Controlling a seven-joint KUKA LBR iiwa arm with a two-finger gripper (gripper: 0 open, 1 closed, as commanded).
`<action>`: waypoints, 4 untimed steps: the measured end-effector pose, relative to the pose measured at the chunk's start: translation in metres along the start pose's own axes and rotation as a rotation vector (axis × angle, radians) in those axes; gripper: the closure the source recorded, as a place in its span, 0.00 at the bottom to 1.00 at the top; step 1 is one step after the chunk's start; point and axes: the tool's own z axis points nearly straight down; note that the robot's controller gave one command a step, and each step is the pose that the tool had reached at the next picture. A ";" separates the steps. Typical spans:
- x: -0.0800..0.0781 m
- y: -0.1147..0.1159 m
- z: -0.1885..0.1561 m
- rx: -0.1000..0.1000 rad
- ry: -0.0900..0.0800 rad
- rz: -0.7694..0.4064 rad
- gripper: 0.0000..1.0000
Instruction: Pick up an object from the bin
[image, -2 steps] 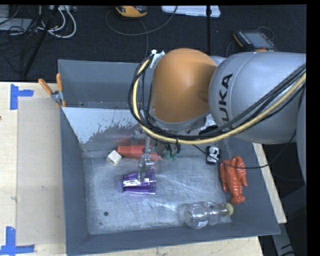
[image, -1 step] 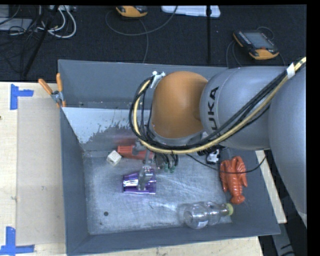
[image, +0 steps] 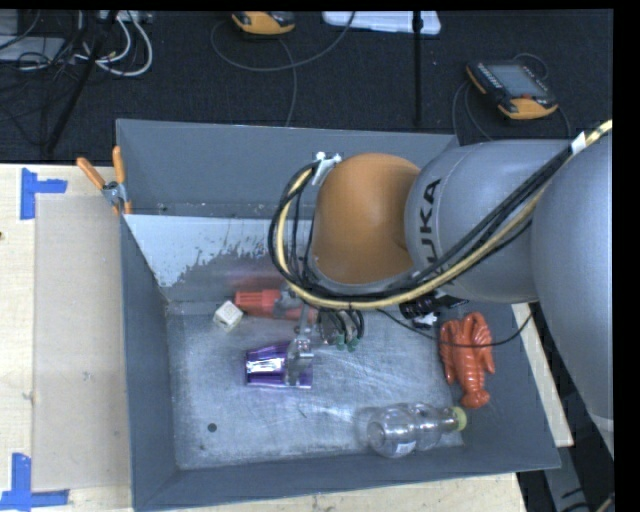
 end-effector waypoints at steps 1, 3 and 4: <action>-0.010 -0.010 0.008 -0.001 -0.006 0.026 0.00; -0.016 -0.009 0.071 -0.005 -0.011 0.151 1.00; -0.016 -0.009 0.071 -0.005 -0.010 0.151 1.00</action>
Offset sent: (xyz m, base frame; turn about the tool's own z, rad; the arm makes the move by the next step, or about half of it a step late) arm 0.0128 -0.0164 -0.0753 0.0301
